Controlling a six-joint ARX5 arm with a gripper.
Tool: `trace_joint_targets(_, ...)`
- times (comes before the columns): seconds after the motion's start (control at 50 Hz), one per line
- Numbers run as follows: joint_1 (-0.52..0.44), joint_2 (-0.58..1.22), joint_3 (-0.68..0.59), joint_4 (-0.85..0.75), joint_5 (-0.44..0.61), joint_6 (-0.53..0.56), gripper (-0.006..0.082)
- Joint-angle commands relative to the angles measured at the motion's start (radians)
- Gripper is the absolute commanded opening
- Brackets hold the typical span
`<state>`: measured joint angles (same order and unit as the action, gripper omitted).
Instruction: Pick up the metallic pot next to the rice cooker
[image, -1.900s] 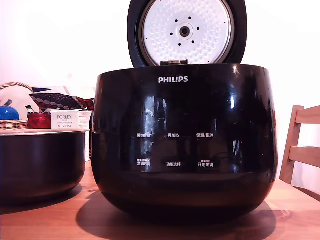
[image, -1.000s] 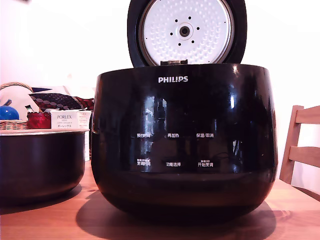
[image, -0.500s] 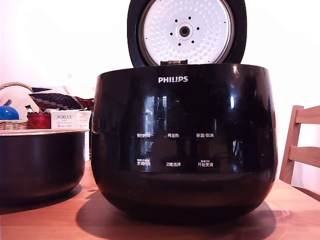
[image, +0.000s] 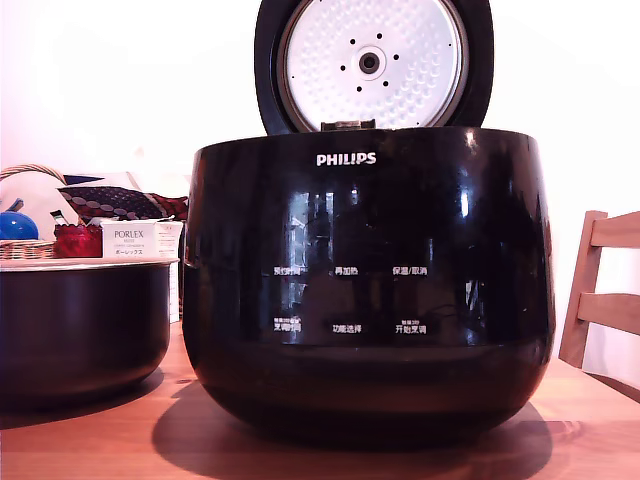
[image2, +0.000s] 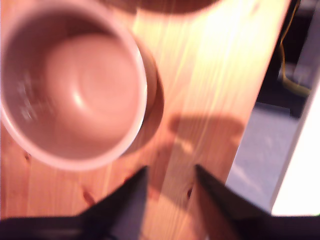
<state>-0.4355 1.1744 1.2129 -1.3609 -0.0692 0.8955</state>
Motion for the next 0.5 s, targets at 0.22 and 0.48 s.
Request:
trace_joint_targets(0.22,0.006,0.098,0.001,0.058,0.002,0.033,0.0436)
trace_joint_targets(0.48,0.013,0.212,0.000,0.121,0.063,0.033,0.0436)
